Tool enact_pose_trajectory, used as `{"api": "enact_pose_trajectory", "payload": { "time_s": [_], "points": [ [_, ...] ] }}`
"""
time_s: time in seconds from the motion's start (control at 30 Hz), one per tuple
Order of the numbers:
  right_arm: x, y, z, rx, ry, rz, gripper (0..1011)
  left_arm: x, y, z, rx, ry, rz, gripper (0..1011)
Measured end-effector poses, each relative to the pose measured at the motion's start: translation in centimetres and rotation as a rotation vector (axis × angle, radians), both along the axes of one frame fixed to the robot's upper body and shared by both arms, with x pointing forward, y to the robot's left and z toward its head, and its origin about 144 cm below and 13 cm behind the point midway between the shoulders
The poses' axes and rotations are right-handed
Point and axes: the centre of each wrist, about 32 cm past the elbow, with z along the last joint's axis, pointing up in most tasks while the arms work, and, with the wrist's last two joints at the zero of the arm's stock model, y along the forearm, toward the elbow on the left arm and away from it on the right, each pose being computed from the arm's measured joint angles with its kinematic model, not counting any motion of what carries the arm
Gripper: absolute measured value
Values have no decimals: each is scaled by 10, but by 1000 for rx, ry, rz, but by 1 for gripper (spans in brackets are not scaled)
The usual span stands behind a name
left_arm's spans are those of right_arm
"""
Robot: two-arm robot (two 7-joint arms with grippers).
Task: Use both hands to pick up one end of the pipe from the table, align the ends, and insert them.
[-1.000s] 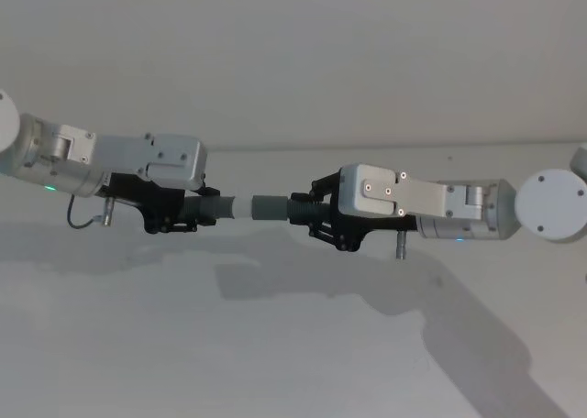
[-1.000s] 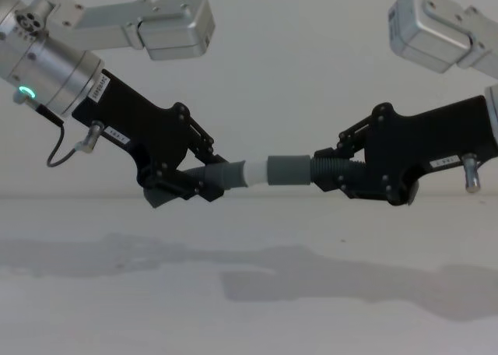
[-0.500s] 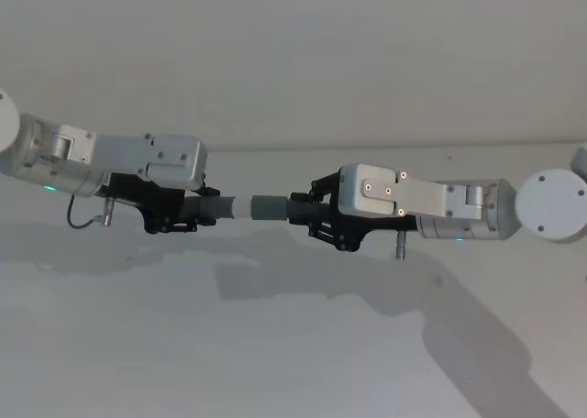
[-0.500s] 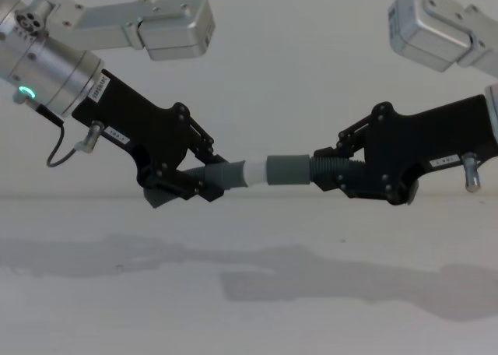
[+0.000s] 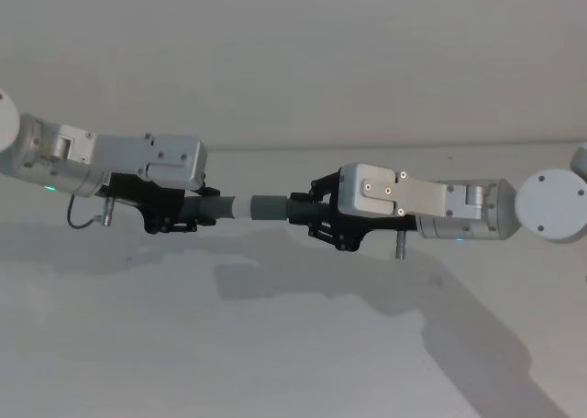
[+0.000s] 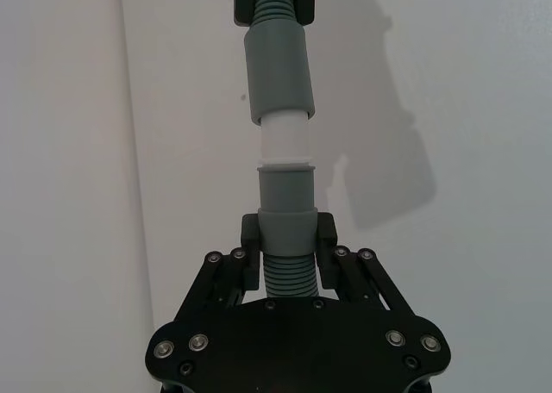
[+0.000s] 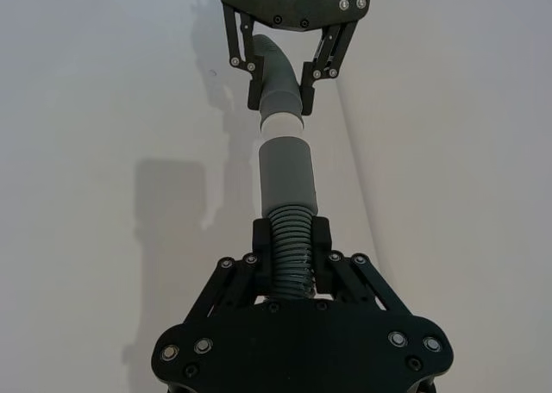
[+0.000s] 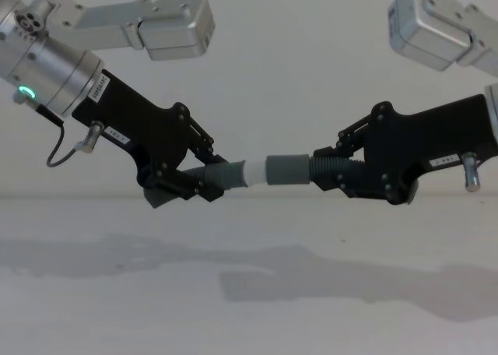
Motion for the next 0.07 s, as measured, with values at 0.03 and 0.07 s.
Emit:
{"api": "enact_pose_trajectory", "payload": {
  "time_s": [0.03,0.07],
  "points": [
    [0,0,0,0,0,0,238,0,0,0,0,0,0,336],
    [0,0,0,0,0,0,238,0,0,0,0,0,0,336]
  ]
}}
